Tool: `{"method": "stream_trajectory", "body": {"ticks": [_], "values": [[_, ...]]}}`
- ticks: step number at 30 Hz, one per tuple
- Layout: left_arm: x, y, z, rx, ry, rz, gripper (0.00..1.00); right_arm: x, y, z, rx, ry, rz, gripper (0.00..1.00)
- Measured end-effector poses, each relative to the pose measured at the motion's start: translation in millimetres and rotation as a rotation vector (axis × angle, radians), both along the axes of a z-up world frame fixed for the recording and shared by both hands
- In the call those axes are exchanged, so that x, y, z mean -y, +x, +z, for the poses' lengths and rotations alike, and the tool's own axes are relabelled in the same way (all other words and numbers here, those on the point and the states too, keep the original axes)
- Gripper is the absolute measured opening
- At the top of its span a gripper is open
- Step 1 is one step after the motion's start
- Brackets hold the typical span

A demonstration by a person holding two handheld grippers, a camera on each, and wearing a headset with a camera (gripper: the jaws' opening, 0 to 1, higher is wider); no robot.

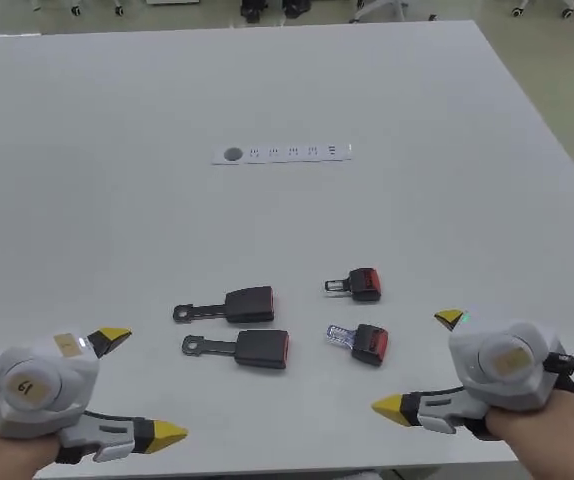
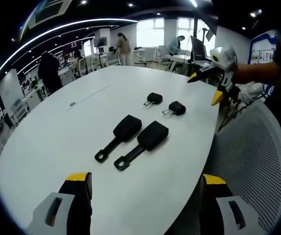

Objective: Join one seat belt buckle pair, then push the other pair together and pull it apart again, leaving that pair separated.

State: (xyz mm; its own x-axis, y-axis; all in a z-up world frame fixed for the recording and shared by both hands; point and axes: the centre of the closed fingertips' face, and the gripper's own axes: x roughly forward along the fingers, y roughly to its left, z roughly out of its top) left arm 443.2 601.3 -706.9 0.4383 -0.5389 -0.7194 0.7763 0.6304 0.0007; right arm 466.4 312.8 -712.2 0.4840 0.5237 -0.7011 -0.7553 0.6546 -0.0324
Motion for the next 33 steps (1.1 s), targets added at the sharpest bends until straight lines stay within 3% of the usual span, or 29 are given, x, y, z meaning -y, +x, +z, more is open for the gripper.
{"method": "stream_trajectory", "body": {"ticks": [11, 23, 33], "values": [[7.9, -1.4, -5.4, -0.025, 0.011, -0.001, 0.9, 4.1, 2.1, -3.0, -0.005, -0.011, 0.024, 0.87], [10.8, 10.7, -12.8, -0.04, 0.018, -0.009, 0.88, 5.7, 6.1, -9.0, -0.022, -0.012, 0.034, 0.87], [19.6, 11.5, -15.2, -0.053, 0.026, -0.04, 0.85, 1.5, 8.5, -9.7, -0.022, -0.028, 0.054, 0.84]]}}
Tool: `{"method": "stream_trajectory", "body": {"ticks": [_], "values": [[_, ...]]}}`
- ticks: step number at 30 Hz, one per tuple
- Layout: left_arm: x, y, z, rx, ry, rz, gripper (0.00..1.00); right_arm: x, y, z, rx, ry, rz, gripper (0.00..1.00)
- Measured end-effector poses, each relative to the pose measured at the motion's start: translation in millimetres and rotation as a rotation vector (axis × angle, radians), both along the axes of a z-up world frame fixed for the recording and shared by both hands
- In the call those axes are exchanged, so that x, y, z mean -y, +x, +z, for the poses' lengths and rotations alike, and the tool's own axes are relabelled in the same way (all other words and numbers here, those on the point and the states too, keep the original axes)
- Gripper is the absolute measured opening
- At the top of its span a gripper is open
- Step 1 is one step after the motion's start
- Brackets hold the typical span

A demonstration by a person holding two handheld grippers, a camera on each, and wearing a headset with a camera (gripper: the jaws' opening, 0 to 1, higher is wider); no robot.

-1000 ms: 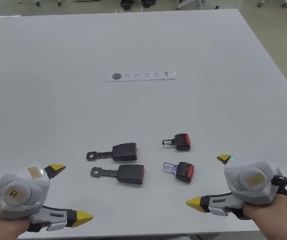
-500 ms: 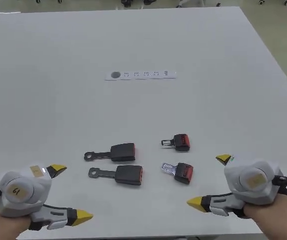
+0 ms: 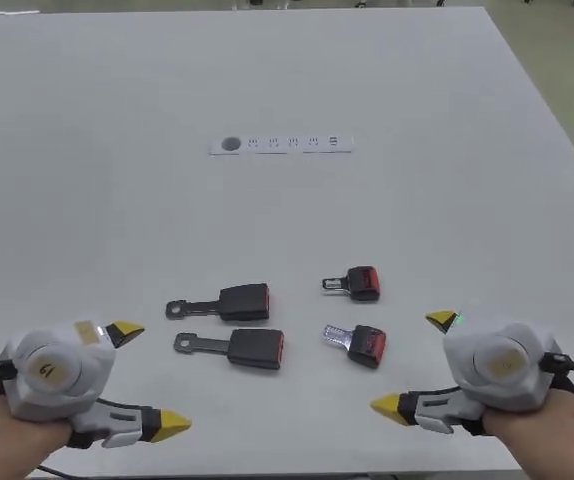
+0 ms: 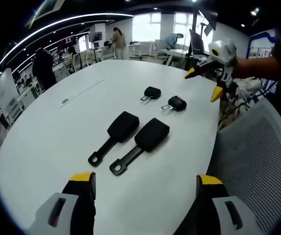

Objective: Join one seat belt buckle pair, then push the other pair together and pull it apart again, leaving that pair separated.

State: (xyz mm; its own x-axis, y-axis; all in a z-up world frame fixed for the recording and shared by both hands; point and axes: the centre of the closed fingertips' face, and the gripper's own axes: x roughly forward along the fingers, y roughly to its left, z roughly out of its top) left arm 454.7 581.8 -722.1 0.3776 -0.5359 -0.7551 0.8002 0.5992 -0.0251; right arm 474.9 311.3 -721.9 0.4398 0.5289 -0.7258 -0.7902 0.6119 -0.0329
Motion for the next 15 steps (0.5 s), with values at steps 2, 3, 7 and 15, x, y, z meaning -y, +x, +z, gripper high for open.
{"method": "stream_trajectory", "body": {"ticks": [2, 3, 7, 15], "values": [[2.8, 1.7, -1.5, -0.005, 0.001, -0.007, 0.84, -0.5, 2.1, -1.5, -0.001, -0.003, 0.003, 0.82], [3.7, 3.6, -2.9, -0.004, 0.001, -0.013, 0.83, -0.6, 3.0, -2.8, -0.003, -0.005, 0.002, 0.81], [8.5, 10.8, -4.8, -0.001, 0.006, -0.028, 0.81, -1.7, 0.4, -6.5, -0.02, -0.022, 0.016, 0.78], [24.8, 19.9, -18.4, -0.031, 0.007, -0.104, 0.72, -6.8, 1.0, -12.6, -0.024, -0.036, 0.04, 0.73]]}}
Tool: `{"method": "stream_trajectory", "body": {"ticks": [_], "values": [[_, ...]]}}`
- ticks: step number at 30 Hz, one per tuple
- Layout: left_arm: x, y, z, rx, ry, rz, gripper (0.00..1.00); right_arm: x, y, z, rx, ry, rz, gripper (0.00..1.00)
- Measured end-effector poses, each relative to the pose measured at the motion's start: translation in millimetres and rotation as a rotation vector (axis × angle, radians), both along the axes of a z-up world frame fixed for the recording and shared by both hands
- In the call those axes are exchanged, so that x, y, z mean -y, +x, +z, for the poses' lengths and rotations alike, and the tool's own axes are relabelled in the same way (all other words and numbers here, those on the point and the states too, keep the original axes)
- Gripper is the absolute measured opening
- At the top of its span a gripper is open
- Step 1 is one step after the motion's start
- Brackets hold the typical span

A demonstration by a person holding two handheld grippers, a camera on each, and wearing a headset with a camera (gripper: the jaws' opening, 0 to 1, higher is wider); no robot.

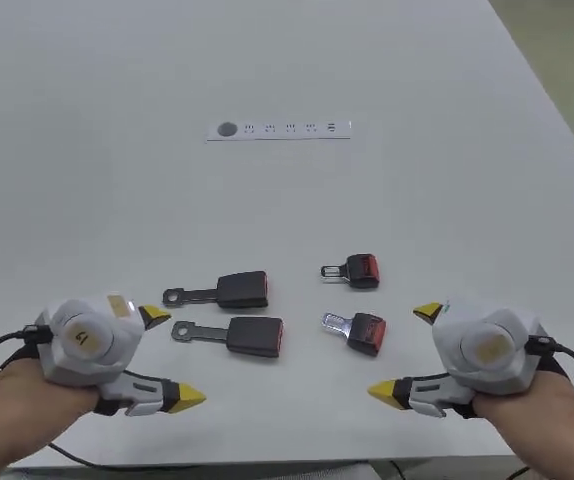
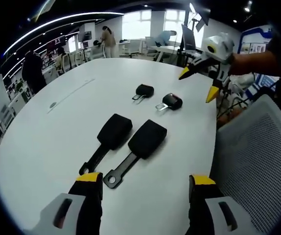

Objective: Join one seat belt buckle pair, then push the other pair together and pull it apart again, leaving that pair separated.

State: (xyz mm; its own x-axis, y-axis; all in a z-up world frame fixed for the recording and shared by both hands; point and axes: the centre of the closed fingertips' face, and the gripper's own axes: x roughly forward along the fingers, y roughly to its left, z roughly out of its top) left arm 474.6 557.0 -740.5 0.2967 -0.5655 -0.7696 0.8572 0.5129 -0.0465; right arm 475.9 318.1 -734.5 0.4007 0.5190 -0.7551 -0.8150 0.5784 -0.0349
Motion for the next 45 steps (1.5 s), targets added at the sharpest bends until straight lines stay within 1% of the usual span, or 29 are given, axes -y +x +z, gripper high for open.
{"method": "stream_trajectory", "body": {"ticks": [3, 7, 8, 10, 11, 14, 19, 21, 23, 25, 28, 31, 32, 34, 38, 40, 41, 43, 45], "values": [[8.5, 2.1, 0.4, 0.001, 0.011, -0.04, 0.7, -2.7, 2.1, -2.9, -0.003, -0.003, 0.004, 0.71], [22.2, 0.5, -3.3, -0.004, 0.03, -0.1, 0.67, -5.6, 6.1, -7.5, -0.006, -0.011, 0.019, 0.67], [23.5, 0.9, -4.8, -0.002, 0.033, -0.111, 0.66, -5.8, 7.5, -8.0, -0.004, -0.014, 0.021, 0.67], [26.2, 1.9, -7.2, -0.007, 0.029, -0.124, 0.64, -7.1, 11.7, -10.2, -0.004, -0.02, 0.028, 0.66], [29.6, 3.2, -5.8, -0.008, 0.03, -0.134, 0.64, -7.8, 12.9, -10.9, -0.005, -0.021, 0.033, 0.65], [33.9, 6.1, -10.9, -0.009, 0.036, -0.162, 0.63, -10.5, 18.5, -11.7, -0.007, -0.027, 0.044, 0.64], [41.6, 12.4, -16.8, -0.015, 0.042, -0.193, 0.6, -13.2, 23.6, -15.5, -0.017, -0.032, 0.076, 0.57], [47.3, 15.2, -15.2, -0.01, 0.045, -0.204, 0.59, -14.0, 25.6, -20.1, -0.024, -0.038, 0.091, 0.55], [49.4, 17.7, -16.5, -0.007, 0.052, -0.215, 0.56, -15.6, 25.2, -25.6, -0.051, -0.035, 0.11, 0.51], [49.0, 21.1, -20.3, -0.006, 0.083, -0.224, 0.53, -16.4, 27.5, -28.2, -0.05, -0.043, 0.125, 0.5], [50.3, 24.9, -25.5, -0.017, 0.088, -0.228, 0.49, -16.8, 30.6, -31.3, -0.055, -0.05, 0.142, 0.49], [51.8, 29.0, -26.9, -0.012, 0.095, -0.242, 0.49, -16.5, 32.6, -34.9, -0.066, -0.062, 0.162, 0.47], [52.4, 31.0, -28.9, -0.013, 0.098, -0.25, 0.49, -15.7, 35.0, -39.0, -0.069, -0.068, 0.171, 0.47], [54.1, 32.6, -31.8, -0.013, 0.104, -0.273, 0.47, -15.1, 33.7, -38.0, -0.081, -0.072, 0.186, 0.45], [57.2, 34.3, -36.2, -0.013, 0.129, -0.309, 0.45, -16.1, 33.3, -40.6, -0.093, -0.075, 0.21, 0.39], [57.3, 35.7, -38.5, -0.002, 0.152, -0.335, 0.43, -18.8, 32.7, -43.1, -0.103, -0.074, 0.228, 0.35], [59.2, 36.4, -38.2, 0.008, 0.155, -0.352, 0.41, -19.8, 34.0, -44.2, -0.099, -0.076, 0.236, 0.36], [61.9, 36.0, -37.9, -0.003, 0.153, -0.353, 0.39, -21.7, 34.9, -46.2, -0.102, -0.075, 0.245, 0.35], [63.0, 35.2, -37.9, -0.004, 0.159, -0.365, 0.39, -22.9, 35.4, -47.7, -0.105, -0.078, 0.253, 0.35]]}}
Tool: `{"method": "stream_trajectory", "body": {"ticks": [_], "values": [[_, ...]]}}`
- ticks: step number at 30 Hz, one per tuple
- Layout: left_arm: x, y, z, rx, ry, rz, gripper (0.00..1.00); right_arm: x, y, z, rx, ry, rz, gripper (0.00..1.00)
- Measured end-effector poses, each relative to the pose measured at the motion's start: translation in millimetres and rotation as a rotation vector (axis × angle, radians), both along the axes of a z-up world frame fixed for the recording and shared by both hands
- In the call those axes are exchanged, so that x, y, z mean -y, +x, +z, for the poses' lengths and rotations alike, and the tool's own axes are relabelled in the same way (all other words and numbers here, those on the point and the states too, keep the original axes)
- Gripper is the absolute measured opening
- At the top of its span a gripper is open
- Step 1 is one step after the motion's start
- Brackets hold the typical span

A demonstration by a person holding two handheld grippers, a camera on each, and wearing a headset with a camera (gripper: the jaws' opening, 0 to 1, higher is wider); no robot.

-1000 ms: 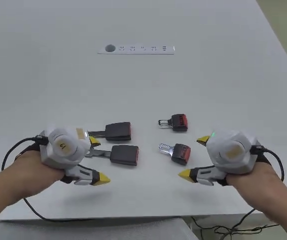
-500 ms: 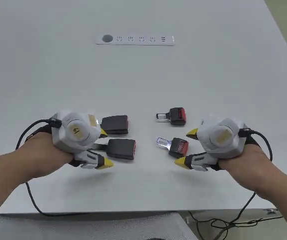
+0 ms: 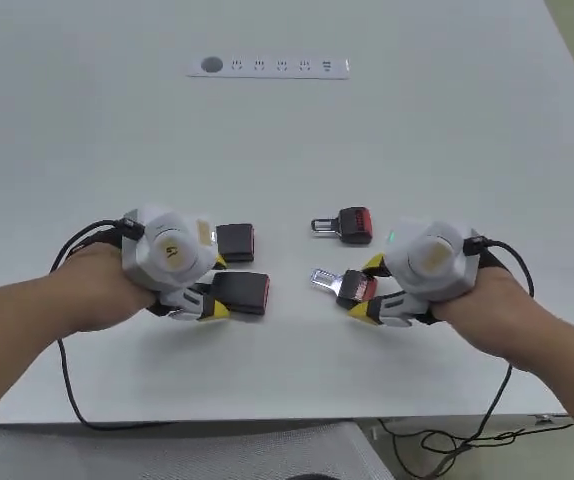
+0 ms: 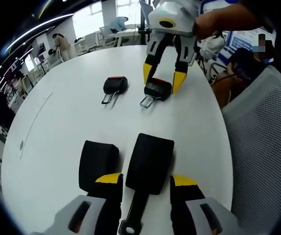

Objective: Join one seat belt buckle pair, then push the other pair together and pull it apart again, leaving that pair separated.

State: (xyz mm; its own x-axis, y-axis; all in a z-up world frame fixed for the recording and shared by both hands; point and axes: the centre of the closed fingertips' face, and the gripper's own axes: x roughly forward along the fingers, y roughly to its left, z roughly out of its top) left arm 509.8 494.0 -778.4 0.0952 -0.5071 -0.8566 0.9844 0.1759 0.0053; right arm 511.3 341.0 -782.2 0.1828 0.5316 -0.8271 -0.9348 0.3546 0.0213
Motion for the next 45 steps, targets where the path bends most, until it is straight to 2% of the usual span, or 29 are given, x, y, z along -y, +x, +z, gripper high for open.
{"method": "stream_trajectory", "body": {"ticks": [3, 5, 11, 15, 17, 18, 21, 24, 32, 36, 39, 45], "values": [[0.5, 0.0, -0.8, 0.003, 0.007, -0.013, 0.36, 0.2, -0.2, -3.3, -0.013, -0.016, 0.009, 0.35], [3.5, 0.5, 0.7, 0.005, -0.006, -0.005, 0.35, 2.5, 0.1, -7.2, -0.011, -0.039, 0.031, 0.31], [6.3, -2.5, -1.6, 0.003, -0.003, -0.015, 0.36, 2.1, -1.1, -9.3, -0.03, -0.043, 0.061, 0.31], [6.6, -1.3, -5.2, 0.004, 0.019, -0.022, 0.36, 3.6, -3.6, -9.7, -0.034, -0.075, 0.115, 0.32], [6.8, -0.4, -8.0, 0.01, 0.034, -0.033, 0.35, 8.7, -4.9, -14.2, -0.029, -0.124, 0.161, 0.32], [7.4, -0.2, -9.6, 0.01, 0.038, -0.036, 0.36, 6.6, -3.7, -14.7, -0.012, -0.124, 0.183, 0.32], [6.4, 0.2, -12.5, 0.018, 0.05, -0.043, 0.36, 8.2, -3.9, -16.6, -0.013, -0.14, 0.194, 0.32], [4.8, 0.3, -13.6, 0.025, 0.057, -0.052, 0.36, 7.2, -4.3, -16.0, -0.013, -0.147, 0.198, 0.32], [6.0, -13.4, -9.2, 0.033, 0.069, -0.072, 0.34, 5.2, -4.6, -16.0, -0.011, -0.153, 0.226, 0.33], [3.3, -11.8, -10.1, 0.028, 0.064, -0.02, 0.33, 5.3, -4.9, -16.4, -0.01, -0.159, 0.235, 0.33], [2.5, -13.4, -9.7, 0.03, 0.068, -0.009, 0.33, 3.6, -8.4, -16.0, -0.012, -0.17, 0.241, 0.32], [0.3, -12.8, -12.9, 0.038, 0.079, -0.016, 0.33, -12.6, -16.9, -15.1, 0.008, -0.172, 0.285, 0.32]]}}
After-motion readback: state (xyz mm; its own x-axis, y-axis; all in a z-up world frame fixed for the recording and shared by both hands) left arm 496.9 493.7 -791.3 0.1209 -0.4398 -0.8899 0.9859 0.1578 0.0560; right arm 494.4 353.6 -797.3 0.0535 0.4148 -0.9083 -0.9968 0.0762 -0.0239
